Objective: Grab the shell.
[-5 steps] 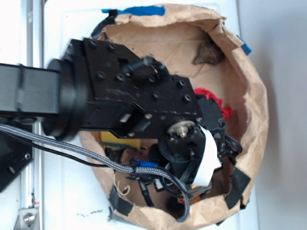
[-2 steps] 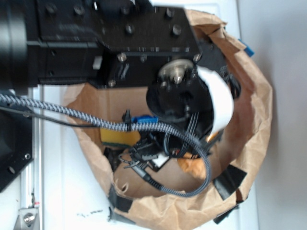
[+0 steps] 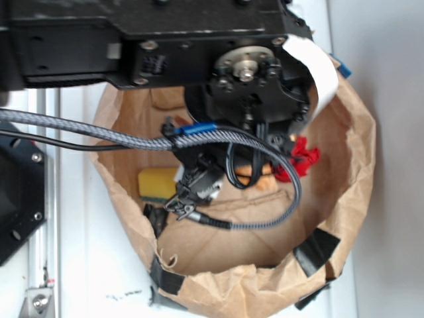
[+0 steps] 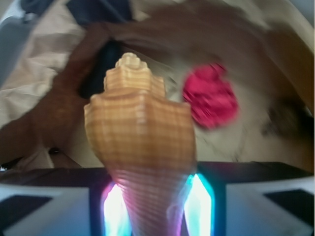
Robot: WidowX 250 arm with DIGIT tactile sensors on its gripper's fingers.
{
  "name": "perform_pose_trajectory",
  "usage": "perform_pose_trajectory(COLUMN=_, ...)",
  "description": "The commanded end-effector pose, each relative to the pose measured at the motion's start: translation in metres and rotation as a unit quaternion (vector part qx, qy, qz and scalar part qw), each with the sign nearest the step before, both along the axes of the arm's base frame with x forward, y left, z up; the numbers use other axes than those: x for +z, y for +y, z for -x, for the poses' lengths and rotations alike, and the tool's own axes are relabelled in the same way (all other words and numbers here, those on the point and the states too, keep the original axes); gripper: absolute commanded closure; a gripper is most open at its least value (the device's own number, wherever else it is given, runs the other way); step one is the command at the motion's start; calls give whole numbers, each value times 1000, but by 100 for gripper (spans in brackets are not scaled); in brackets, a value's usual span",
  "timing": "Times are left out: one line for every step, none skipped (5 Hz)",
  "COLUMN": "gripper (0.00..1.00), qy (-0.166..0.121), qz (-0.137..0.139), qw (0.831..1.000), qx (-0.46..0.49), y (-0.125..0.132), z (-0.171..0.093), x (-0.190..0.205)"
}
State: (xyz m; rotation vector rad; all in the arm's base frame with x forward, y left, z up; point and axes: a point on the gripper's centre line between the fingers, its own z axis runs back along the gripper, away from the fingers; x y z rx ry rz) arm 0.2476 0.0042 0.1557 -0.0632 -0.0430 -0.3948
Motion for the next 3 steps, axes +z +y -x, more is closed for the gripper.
perform_pose_trajectory(gripper=100, qy=-67, qz=-18, qw=993, qx=100, y=-1, z=9, x=41)
perform_pose_trajectory(gripper=100, qy=-72, qz=-18, qw=991, qx=111, y=0, z=7, x=41)
perform_pose_trajectory(gripper=100, qy=-73, qz=-18, qw=991, qx=109, y=-2, z=5, x=38)
